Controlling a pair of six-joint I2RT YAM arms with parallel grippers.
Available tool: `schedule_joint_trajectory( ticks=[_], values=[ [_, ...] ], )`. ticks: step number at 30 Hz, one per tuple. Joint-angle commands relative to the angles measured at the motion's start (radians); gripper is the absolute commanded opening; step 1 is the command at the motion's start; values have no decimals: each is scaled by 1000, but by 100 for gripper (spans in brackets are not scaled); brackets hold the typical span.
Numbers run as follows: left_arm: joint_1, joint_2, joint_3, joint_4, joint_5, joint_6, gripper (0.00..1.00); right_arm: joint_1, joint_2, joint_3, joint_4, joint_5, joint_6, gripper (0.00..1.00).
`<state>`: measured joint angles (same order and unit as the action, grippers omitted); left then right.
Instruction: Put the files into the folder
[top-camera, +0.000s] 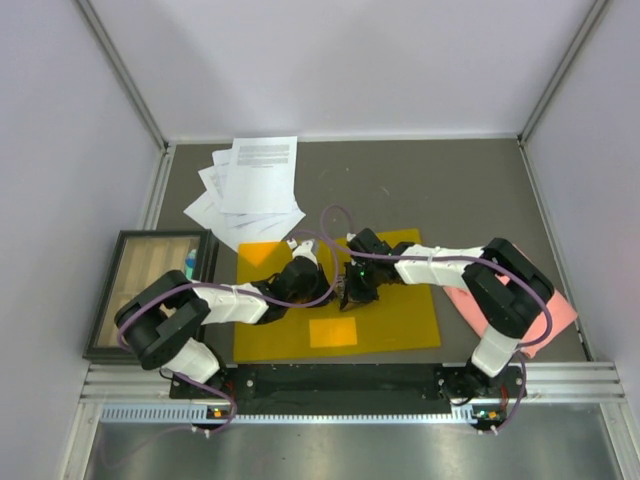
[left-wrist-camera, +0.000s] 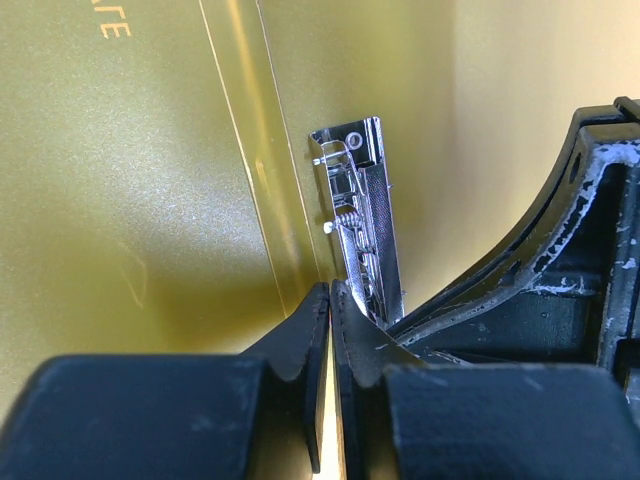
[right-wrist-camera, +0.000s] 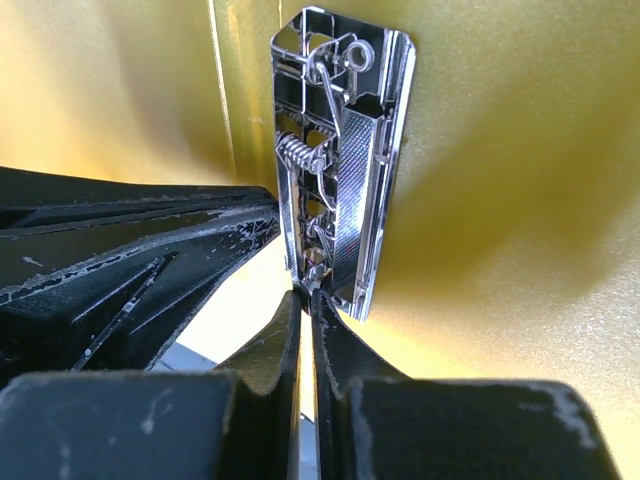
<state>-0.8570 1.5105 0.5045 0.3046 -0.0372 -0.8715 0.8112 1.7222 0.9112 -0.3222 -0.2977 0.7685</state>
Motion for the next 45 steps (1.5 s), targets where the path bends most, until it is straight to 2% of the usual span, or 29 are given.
schedule_joint_trajectory(
  ticks=[1, 4, 11, 18, 28, 38, 42, 45],
  values=[
    [-2, 53, -44, -157, -1, 14, 10, 6, 106, -78, -101, 199, -52, 0],
    [-2, 50, -46, -160, 0, 14, 9, 6, 109, -55, -117, 227, -73, 0],
    [-2, 51, -44, -170, -6, 6, 9, 8, -16, -2, -178, 203, -77, 0],
    [-2, 62, -46, -167, 2, -1, 8, -18, 91, -61, -116, 262, -116, 0],
    [-1, 59, -54, -171, -7, -17, 7, -17, -78, 34, -186, 213, -121, 0],
    [-1, 5, -50, -203, -12, -8, 7, -17, -19, -25, -103, 192, -109, 0],
    [-1, -76, -43, -214, -4, 35, 13, -23, -102, 66, -161, 206, -135, 0],
    [-1, -108, 5, -258, -18, 68, 18, -43, -115, 118, -164, 126, -138, 0]
  ],
)
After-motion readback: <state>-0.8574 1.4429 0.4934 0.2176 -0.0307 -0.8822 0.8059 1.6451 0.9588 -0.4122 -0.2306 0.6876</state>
